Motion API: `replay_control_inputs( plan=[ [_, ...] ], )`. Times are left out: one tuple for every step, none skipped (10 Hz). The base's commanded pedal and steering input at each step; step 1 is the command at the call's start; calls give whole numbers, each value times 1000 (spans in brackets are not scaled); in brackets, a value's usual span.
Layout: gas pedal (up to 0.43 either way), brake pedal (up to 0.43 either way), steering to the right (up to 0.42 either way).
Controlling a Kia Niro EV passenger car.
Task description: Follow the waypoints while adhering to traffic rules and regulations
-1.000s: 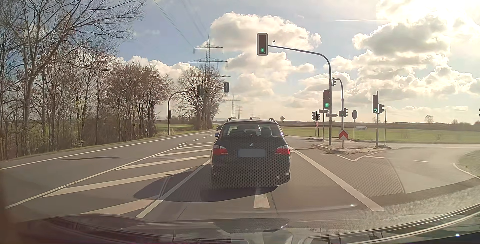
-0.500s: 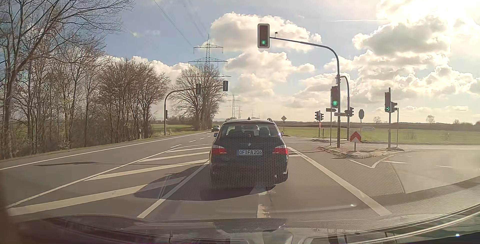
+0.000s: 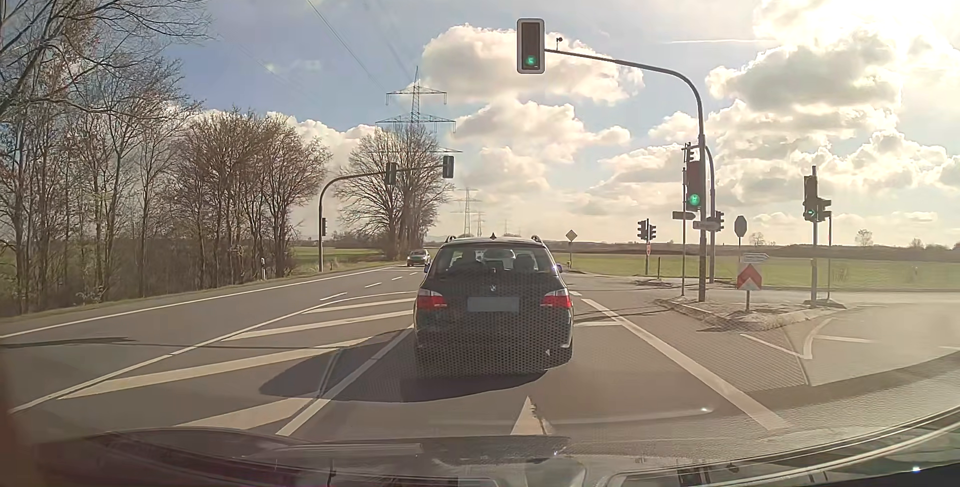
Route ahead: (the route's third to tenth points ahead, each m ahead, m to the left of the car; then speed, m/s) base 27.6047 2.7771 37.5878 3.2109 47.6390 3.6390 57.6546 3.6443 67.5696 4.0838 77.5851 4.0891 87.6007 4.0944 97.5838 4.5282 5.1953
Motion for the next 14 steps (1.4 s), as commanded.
replay_control_inputs(
  plan=[
    [287, 0, -2],
    [260, 0, -2],
    [240, 0, -2],
    [228, 0, -2],
    [220, 0, -2],
    [220, 0, -2],
    [220, 0, -2],
    [220, 0, -2],
    [209, 0, -2],
    [197, 0, -2],
    [197, 0, -2],
    [189, 0, -2],
    [189, 0, -2],
    [189, 0, -2]
  ],
)
